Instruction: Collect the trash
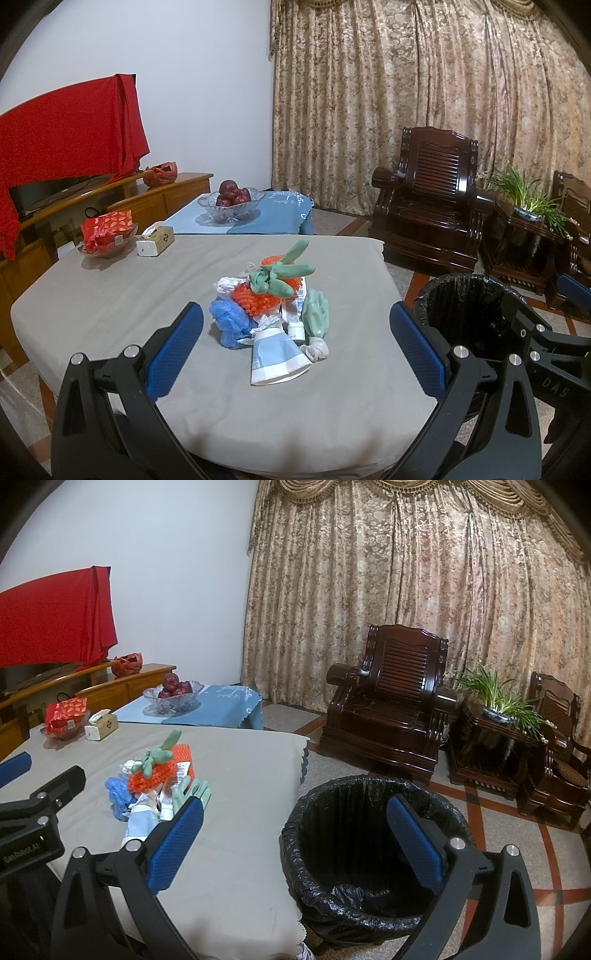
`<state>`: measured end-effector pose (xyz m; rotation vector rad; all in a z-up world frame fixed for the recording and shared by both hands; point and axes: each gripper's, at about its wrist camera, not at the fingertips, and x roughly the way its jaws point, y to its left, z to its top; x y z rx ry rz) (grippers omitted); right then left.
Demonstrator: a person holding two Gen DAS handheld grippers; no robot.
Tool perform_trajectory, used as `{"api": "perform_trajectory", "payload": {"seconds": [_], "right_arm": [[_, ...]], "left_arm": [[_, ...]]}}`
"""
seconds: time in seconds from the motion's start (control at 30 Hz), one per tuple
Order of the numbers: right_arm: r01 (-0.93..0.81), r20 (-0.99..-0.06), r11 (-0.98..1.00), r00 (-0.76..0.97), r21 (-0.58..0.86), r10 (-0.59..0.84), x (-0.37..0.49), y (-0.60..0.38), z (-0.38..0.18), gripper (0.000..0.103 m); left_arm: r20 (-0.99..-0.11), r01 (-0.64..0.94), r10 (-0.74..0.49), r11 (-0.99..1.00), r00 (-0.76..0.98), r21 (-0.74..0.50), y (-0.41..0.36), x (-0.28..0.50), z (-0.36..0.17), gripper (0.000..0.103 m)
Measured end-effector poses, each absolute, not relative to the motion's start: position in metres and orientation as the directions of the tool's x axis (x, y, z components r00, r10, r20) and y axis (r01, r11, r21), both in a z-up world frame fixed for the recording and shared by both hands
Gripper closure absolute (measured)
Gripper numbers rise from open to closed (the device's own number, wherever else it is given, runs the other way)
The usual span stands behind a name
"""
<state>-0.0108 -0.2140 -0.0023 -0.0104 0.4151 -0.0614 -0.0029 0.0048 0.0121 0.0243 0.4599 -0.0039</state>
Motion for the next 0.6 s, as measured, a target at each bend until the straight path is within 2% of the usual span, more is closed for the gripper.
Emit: {"api": "perform_trajectory", "payload": {"seconds": [0.6], "right_arm": [[0.059, -0.404, 0.998, 0.912, -0.023, -0.063, -0.0101, -0.2139, -0.0029, 0.006]], "left_arm": [[-0.443, 0.008, 0.002, 1.0, 0.897, 0.021, 0.0042, -0.0029, 0.0101, 0.005]]}}
